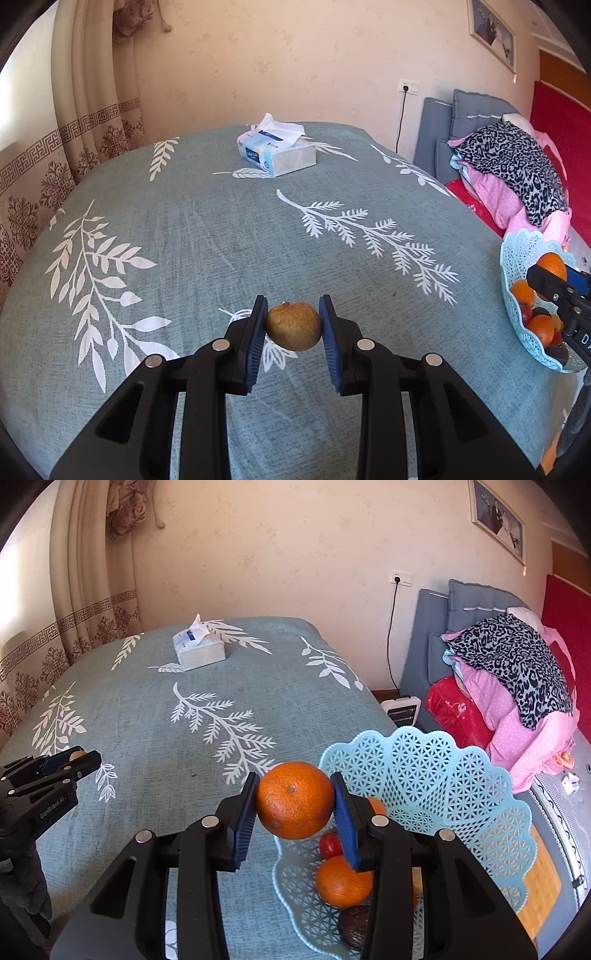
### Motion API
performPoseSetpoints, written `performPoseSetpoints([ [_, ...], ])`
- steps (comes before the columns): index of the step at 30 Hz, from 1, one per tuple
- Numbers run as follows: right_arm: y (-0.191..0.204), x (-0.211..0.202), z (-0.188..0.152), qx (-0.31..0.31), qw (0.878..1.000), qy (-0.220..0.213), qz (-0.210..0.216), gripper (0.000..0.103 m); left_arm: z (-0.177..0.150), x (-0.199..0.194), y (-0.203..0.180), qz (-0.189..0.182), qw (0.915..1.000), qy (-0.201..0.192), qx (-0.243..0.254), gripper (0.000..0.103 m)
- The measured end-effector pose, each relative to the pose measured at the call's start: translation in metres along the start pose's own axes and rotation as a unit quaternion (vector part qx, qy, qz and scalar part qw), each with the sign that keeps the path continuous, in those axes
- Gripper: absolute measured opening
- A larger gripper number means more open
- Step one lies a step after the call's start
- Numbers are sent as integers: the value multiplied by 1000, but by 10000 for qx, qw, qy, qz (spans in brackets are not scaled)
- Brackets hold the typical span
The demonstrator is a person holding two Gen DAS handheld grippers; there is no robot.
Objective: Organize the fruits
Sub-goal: 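Carry the orange and brown fruit into the basket and release both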
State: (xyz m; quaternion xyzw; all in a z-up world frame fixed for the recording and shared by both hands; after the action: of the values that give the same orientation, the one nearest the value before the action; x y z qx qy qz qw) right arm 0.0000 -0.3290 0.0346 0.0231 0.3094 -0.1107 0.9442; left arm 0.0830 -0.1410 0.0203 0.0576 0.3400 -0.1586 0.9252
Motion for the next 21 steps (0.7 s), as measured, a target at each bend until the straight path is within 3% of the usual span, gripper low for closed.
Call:
performPoseSetpoints([
  [16, -88, -25, -29, 1051, 9944, -94, -105, 42, 6, -6, -83, -633, 9960, 120, 627, 29],
  [21, -104, -38, -29, 1261, 9913, -341, -133, 57, 9, -6, -112, -1002, 9920, 199, 748, 29],
])
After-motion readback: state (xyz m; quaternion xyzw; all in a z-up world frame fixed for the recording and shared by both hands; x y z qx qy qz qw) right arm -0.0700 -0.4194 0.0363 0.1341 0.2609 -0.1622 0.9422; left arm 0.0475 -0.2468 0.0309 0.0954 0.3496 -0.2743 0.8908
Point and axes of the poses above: each gripper's, at about its wrist camera, not at the fingertips, and x roughly the way its jaws point, y to its left, z to its top, the point moved 6 cm from there along x, roughly the way its jaws point, and after that the axes turned 1 degree about -y, right-handed, at the moved point
